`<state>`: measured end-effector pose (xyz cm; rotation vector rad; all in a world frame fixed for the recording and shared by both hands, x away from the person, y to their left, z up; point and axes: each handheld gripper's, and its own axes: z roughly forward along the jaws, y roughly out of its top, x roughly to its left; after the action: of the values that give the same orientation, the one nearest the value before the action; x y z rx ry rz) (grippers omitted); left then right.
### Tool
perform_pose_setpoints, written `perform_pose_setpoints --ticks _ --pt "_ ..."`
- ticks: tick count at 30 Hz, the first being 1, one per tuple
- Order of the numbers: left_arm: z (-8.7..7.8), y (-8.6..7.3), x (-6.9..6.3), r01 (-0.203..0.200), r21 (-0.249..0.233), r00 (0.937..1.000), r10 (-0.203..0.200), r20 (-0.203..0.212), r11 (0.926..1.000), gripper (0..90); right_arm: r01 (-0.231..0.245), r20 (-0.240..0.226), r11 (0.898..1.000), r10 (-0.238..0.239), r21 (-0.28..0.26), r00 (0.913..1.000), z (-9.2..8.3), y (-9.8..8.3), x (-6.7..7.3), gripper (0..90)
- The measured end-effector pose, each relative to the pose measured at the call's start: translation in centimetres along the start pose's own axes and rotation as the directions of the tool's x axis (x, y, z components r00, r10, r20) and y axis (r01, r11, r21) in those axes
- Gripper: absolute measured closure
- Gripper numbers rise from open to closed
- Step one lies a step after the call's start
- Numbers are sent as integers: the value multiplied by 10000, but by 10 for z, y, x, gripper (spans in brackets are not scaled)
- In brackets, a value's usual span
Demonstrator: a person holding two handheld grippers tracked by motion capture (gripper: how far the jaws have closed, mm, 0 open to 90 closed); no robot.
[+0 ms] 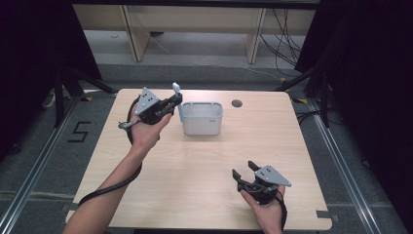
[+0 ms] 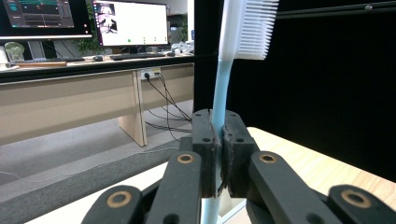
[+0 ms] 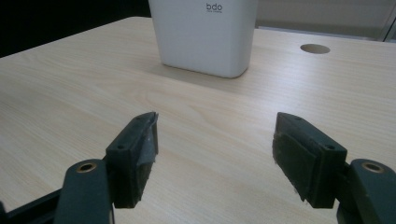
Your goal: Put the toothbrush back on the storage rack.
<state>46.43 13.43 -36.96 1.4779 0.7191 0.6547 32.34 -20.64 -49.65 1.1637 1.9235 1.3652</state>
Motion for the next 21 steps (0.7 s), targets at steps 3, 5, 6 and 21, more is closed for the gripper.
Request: perform_pose_setpoints --ticks 3,5,6,21 --pt "1 0 1 15 4 10000 -15 -29 10000 850 136 74 9999 -136 -51 9999 0 0 -1 323" --pt "2 0 1 0 24 10000 0 -50 10000 850 -9 5 10000 9 -14 10000 0 0 0 323" --pt "2 0 2 -5 28 10000 5 -62 10000 850 7 -48 9999 -8 -155 10000 1 0 0 323" --pt "8 5 5 -116 -41 9998 116 -146 9999 850 272 198 9994 -268 -207 9994 0 0 -3 323"
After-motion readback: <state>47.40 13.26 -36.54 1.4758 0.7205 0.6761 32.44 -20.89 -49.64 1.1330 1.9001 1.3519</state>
